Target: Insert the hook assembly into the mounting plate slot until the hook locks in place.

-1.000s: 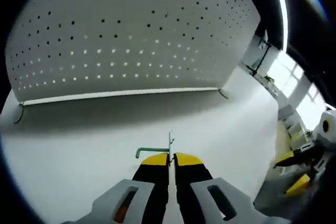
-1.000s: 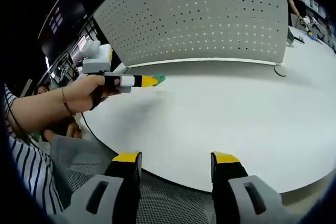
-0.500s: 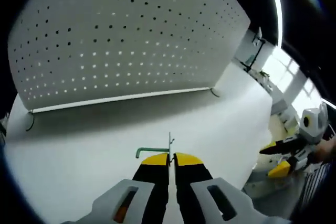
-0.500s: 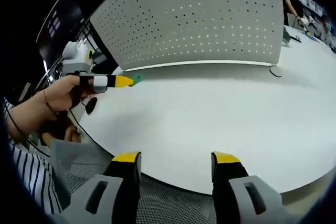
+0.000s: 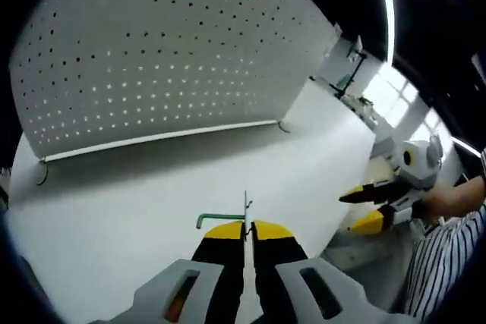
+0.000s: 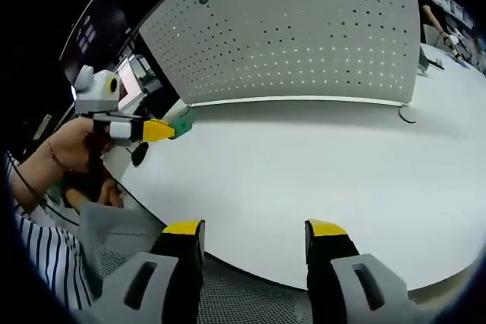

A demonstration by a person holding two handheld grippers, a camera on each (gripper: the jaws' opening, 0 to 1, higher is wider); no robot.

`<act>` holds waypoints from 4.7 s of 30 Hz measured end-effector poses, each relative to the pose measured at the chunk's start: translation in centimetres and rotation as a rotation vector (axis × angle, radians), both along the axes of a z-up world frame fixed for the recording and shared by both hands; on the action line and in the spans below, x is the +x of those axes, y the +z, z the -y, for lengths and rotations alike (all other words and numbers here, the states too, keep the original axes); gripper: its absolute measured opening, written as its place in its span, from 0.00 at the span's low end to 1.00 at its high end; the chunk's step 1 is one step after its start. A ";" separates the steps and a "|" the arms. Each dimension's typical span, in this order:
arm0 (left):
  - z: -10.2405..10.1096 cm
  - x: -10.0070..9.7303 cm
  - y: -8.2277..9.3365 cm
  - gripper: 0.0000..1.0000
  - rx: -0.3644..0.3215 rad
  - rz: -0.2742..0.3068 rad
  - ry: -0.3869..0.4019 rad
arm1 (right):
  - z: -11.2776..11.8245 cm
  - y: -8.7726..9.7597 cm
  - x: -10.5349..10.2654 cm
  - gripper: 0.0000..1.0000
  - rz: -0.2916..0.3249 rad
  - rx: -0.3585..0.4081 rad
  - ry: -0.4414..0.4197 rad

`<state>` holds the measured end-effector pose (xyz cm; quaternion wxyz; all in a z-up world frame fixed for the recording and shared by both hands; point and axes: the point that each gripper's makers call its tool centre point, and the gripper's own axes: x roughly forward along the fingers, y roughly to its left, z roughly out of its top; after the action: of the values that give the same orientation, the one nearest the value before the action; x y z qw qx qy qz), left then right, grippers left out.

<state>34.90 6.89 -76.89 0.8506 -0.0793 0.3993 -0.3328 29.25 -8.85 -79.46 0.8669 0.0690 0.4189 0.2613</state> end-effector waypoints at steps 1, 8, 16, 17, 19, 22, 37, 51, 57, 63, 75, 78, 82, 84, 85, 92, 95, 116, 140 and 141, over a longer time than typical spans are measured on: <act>-0.1 -0.3 0.1 0.02 0.000 0.001 0.000 | -0.2 0.1 0.1 0.50 0.002 0.005 0.005; -0.4 -3.4 0.4 0.02 -0.003 -0.025 -0.013 | -1.7 1.0 0.4 0.48 0.045 0.008 0.069; 0.0 -5.7 0.6 0.02 -0.008 -0.030 -0.079 | -3.7 1.9 0.8 0.45 0.048 0.048 0.124; 0.0 -5.9 0.7 0.02 -0.012 -0.034 -0.077 | -4.0 2.1 0.9 0.45 0.045 0.060 0.131; 0.1 -6.2 0.8 0.02 -0.022 -0.037 -0.093 | -4.4 2.4 1.1 0.43 0.039 0.075 0.143; 0.2 -6.7 0.9 0.02 -0.021 -0.035 -0.126 | -5.4 3.1 1.3 0.40 0.022 0.113 0.166; 1.1 -7.6 1.5 0.02 -0.047 -0.038 -0.277 | -10.6 4.5 2.6 0.32 -0.179 0.294 0.266; 2.8 -8.4 5.1 0.02 -0.218 0.101 -0.504 | -14.6 4.7 0.6 0.18 -0.554 0.489 0.383; 3.3 -8.9 5.2 0.02 -0.262 0.101 -0.537 | -14.7 5.5 -1.1 0.06 -0.735 0.600 0.392; 3.6 -9.4 5.5 0.02 -0.287 0.110 -0.596 | -14.3 5.7 -1.7 0.04 -0.811 0.662 0.370; 2.9 -6.1 3.3 0.11 -0.229 -0.030 -0.342 | -13.9 6.3 1.6 0.00 -0.496 0.663 0.251; 2.5 -5.1 2.7 0.26 -0.199 -0.048 -0.248 | -13.5 6.1 2.8 0.00 -0.341 0.571 0.235; 2.4 -4.5 2.3 0.41 -0.184 -0.093 -0.138 | -13.4 6.5 3.4 0.00 -0.205 0.506 0.222; 2.2 -4.1 1.9 0.47 -0.127 -0.068 -0.107 | -13.1 7.0 4.4 0.00 -0.095 0.482 0.164; 2.1 -3.9 1.7 0.50 -0.101 -0.060 -0.085 | -13.2 7.3 4.6 0.00 -0.063 0.486 0.153; 2.6 -2.7 2.9 0.51 -0.072 0.016 0.018 | -12.6 9.3 6.4 0.00 0.217 0.429 0.049; 2.9 -2.3 3.5 0.50 -0.055 0.057 0.024 | -12.8 9.6 6.4 0.00 0.207 0.464 0.026; 2.7 -1.1 5.8 0.37 0.032 0.215 0.069 | -14.4 11.3 5.8 0.00 0.290 0.462 0.050; 2.8 -2.0 3.4 0.31 0.044 0.175 -0.001 | -14.8 9.0 4.8 0.01 0.234 0.323 0.167; 2.8 -2.1 3.2 0.31 0.045 0.170 -0.002 | -14.8 8.8 4.8 0.01 0.237 0.303 0.180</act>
<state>32.85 4.11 -73.67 0.8826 -0.0312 0.3334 -0.3300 34.03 5.97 -70.70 0.8631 0.1299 0.2741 0.4038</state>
